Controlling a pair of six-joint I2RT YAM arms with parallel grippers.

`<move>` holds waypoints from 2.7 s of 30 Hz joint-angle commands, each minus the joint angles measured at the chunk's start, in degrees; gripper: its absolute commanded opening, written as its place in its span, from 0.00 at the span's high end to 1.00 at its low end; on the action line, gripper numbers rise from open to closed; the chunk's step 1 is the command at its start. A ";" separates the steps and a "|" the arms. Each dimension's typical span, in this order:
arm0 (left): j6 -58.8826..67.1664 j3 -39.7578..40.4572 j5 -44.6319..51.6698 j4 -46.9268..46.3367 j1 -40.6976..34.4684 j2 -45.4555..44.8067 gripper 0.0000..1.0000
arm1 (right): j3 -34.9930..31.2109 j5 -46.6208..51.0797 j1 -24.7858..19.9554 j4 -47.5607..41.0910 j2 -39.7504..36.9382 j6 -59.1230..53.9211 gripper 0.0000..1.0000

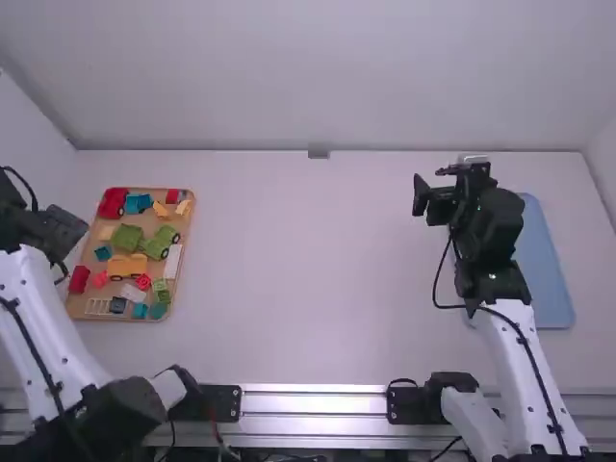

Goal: Assemble lego blocks to make yellow taxi

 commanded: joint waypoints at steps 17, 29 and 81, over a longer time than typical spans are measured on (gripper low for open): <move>-2.78 1.46 8.94 7.06 -5.73 20.06 0.01 | 2.23 -0.20 2.93 1.53 0.35 0.07 0.01; -18.27 0.87 5.33 4.90 -4.79 21.94 0.01 | 2.23 -0.20 2.47 0.07 0.35 1.60 0.01; -24.30 -8.81 6.54 21.68 -5.66 39.80 0.09 | 2.23 -0.17 5.03 0.94 0.35 2.69 0.01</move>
